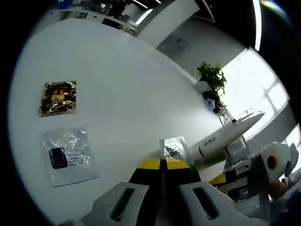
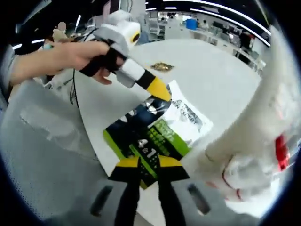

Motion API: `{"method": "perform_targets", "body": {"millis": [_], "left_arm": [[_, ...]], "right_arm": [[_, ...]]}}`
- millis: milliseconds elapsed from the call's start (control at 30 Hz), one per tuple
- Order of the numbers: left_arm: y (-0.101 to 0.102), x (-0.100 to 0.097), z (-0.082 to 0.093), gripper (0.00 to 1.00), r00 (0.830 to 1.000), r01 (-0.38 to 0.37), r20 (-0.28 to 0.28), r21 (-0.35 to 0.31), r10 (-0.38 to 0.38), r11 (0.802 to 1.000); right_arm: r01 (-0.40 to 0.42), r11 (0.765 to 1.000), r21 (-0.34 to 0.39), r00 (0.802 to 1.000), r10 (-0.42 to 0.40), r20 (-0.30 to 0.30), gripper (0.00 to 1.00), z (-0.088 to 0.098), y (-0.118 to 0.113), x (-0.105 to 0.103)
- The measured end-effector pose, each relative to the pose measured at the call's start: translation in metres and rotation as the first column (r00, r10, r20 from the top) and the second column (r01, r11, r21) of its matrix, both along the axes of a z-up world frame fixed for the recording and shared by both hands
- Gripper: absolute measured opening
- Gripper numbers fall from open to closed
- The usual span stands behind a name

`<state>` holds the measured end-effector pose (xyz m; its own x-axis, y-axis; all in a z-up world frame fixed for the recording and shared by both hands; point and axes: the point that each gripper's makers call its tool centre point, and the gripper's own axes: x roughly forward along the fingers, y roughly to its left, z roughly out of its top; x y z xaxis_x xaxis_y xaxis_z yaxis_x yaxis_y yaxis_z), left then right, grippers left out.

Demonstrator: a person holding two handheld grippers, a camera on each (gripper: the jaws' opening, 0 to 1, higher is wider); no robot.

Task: Arrange the skincare products in the storage area until every visible bottle or jar stands upright without overlapping.

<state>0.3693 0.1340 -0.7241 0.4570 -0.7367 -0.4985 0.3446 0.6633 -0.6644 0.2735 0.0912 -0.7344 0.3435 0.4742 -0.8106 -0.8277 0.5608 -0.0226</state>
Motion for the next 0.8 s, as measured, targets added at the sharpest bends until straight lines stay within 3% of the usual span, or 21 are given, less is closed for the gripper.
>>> {"method": "perform_targets", "body": {"millis": [67,100,333,800], "left_arm": [[0.001,0.004,0.002,0.00,1.000,-0.025,0.006,-0.013,0.025,1.000],[0.002,0.005,0.003,0.00,0.999,-0.035,0.007,-0.017,0.036,0.999],[0.002,0.006,-0.002,0.00,0.998,-0.055,0.007,-0.013,0.055,0.998],[-0.002,0.013,-0.005,0.00,0.999,-0.041,0.010,-0.020,0.042,0.999]], "right_arm": [[-0.020,0.999,-0.031,1.000,0.021,0.011,0.17,-0.003,0.004,0.001],[-0.044,0.997,-0.068,0.998,0.047,0.050,0.16,-0.004,0.004,0.005],[-0.096,0.989,-0.112,0.993,0.103,0.056,0.16,-0.012,0.009,0.005],[-0.045,0.992,-0.115,0.997,0.052,0.058,0.16,-0.014,-0.008,0.019]]}}
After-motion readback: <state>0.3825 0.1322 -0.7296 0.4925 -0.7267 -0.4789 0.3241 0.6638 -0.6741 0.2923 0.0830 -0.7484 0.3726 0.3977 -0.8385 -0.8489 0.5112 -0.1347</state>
